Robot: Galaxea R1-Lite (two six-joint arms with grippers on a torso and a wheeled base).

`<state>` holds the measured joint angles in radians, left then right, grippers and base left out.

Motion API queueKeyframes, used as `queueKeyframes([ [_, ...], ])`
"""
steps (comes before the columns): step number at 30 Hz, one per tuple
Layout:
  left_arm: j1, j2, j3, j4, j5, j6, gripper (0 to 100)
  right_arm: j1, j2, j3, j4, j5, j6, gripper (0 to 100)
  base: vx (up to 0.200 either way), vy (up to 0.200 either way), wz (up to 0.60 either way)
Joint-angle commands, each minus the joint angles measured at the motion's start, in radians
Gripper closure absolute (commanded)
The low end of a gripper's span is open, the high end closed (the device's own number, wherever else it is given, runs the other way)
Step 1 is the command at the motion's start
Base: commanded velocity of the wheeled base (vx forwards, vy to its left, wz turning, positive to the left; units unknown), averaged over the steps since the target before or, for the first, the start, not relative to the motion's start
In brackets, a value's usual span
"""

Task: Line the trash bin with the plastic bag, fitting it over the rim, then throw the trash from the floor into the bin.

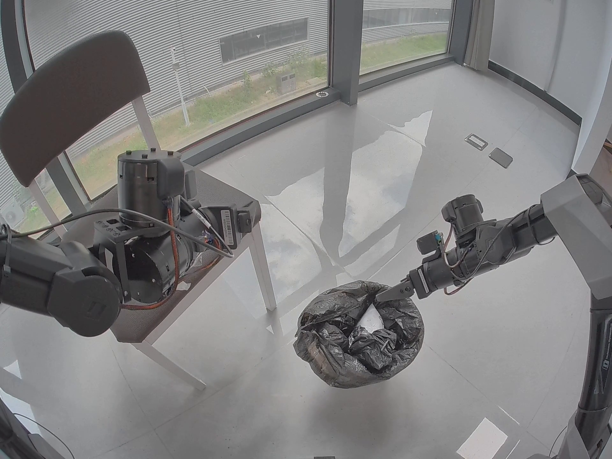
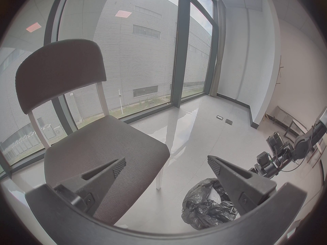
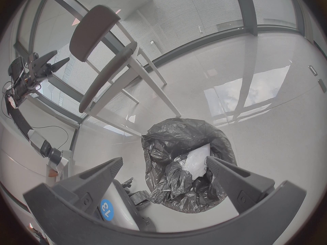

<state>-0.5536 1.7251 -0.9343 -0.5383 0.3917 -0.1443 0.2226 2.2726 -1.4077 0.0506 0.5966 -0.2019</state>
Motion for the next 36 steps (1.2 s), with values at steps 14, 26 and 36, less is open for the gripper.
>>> queueKeyframes([
  [14, -0.186, 0.524, -0.205, -0.123, -0.017, 0.216, 0, -0.267, -0.565, 0.412, -0.276, 0.02, 0.053, 0, 0.0, 0.0, 0.0],
  [26, -0.103, 0.811, -0.511, 0.055, -0.014, 0.239, 0, -0.374, -0.633, 0.409, -0.279, 0.169, 0.091, 0, 0.0, 0.0, 0.0],
  [36, -0.032, 0.857, -0.548, 0.075, -0.013, 0.265, 0, -0.373, -0.627, 0.409, -0.279, 0.169, 0.087, 0, 0.0, 0.0, 0.0],
])
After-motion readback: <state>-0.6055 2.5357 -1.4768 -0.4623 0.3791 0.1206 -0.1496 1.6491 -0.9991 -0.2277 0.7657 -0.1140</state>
